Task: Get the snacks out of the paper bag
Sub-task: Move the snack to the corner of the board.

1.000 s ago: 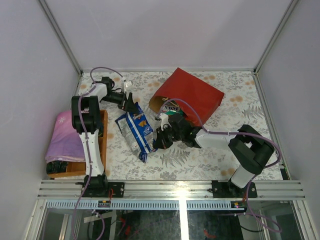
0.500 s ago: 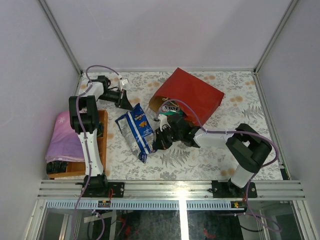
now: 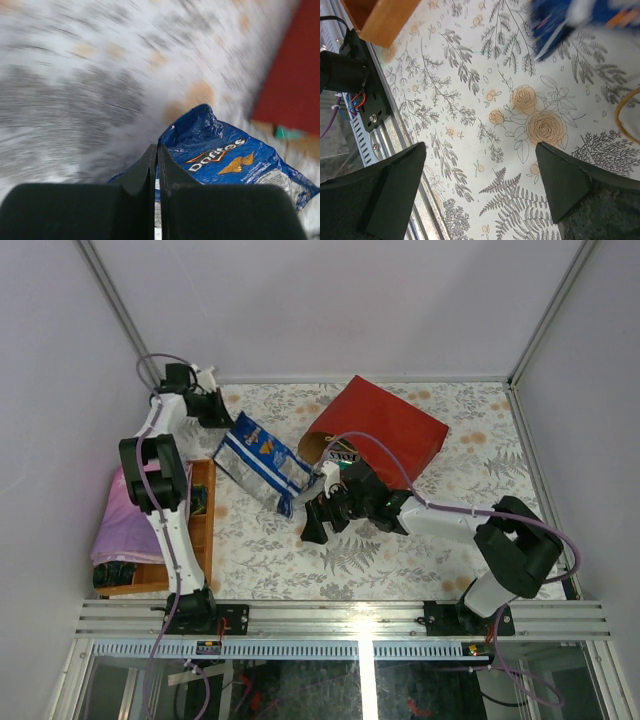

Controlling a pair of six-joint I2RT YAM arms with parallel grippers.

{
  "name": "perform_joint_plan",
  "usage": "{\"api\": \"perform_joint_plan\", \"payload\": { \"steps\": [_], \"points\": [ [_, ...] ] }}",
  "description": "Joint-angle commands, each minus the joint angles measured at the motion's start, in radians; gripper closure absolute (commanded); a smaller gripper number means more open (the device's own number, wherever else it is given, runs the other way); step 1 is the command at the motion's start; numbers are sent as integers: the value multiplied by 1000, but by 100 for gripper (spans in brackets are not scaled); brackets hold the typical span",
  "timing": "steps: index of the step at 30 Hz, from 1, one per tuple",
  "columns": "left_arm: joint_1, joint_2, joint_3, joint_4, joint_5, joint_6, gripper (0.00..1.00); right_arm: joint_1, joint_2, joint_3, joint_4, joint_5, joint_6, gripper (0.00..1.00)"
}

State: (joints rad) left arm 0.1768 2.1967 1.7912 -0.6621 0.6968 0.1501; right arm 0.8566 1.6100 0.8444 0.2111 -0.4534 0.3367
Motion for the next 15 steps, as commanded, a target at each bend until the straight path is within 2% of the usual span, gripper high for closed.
{"api": "perform_joint_plan", "payload": {
  "steps": [1,6,12,13,15],
  "points": [
    [79,51,195,123,-336,-305,100,-7,-75,20,-18,45,-48,1],
    [140,159,380,96,-558,-464,100,-8,-67,16,-14,27,-51,1],
    [203,206,425,85,-672,-526,100,-8,-49,16,0,3,-41,1],
    [206,208,424,81,-692,-522,93,-7,-44,19,2,-1,-41,1],
    [204,199,421,69,-722,-514,53,-7,-30,28,2,-14,-41,1]
  ]
}}
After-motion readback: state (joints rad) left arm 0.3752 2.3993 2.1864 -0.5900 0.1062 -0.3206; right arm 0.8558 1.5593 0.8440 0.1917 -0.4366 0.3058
